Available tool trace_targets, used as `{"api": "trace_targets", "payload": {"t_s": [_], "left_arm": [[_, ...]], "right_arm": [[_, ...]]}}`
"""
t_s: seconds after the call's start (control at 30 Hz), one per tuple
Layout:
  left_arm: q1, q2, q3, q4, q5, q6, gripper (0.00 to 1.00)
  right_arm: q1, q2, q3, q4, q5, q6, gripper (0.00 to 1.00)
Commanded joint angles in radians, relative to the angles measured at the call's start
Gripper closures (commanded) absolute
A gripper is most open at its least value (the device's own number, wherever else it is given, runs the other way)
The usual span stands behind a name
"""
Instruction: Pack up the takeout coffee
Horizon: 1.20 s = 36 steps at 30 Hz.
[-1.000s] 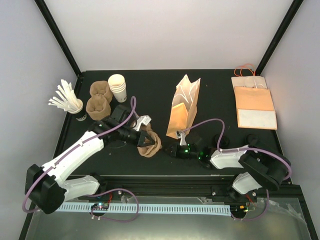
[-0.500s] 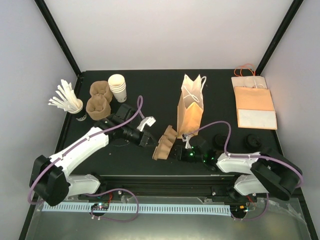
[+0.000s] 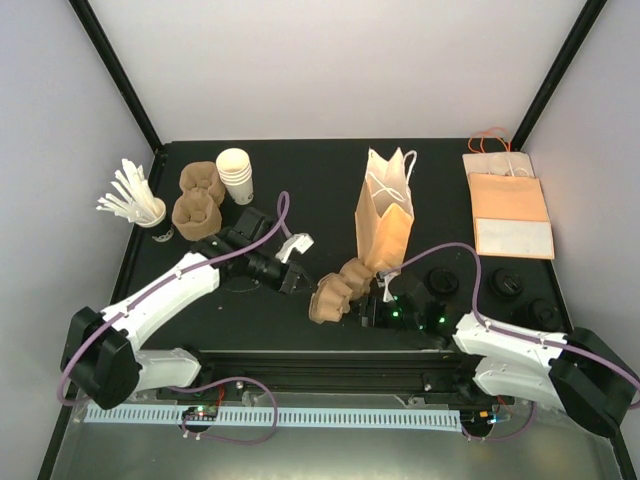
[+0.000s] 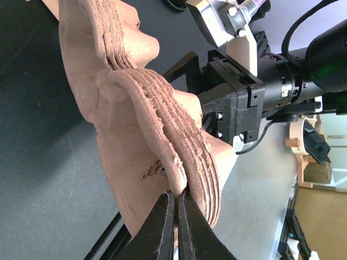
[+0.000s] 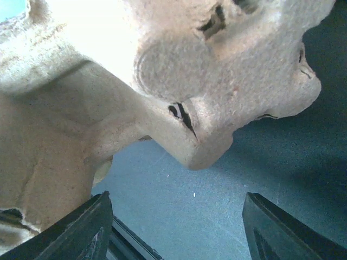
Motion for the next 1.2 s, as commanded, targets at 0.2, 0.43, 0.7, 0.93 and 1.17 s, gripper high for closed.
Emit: {"api": "trace_targets", "payload": {"t_s": [0.2, 0.43, 0.7, 0.93, 1.17], "left_arm": [[0.011, -0.064, 0.319, -0.361, -0.390, 0.118, 0.98], [0.012, -0.100, 0.459, -0.511, -0.724, 0.153, 0.98], [-0.036, -0.074, 0.187, -0.258, -0.464, 0.059, 0.98], [-0.037, -0.062, 0.083, -0.179, -0.426, 0.061, 0.91], [-0.038, -0.074, 0.097, -0.190, -0.422, 0.063, 0.91]], "right_arm": [[0.010, 0.136, 0.168, 0.114, -0.068, -0.065, 0.30], [0.009, 0.155, 0.208, 0.100, -0.072, -0.079, 0.29], [0.010, 0.101, 0.128, 0.108, -0.061, -0.055, 0.29], [0.011, 0.072, 0.114, 0.099, -0.073, -0.049, 0.29], [0.016, 0.101, 0.116, 0.110, -0.068, -0.034, 0.29]]}}
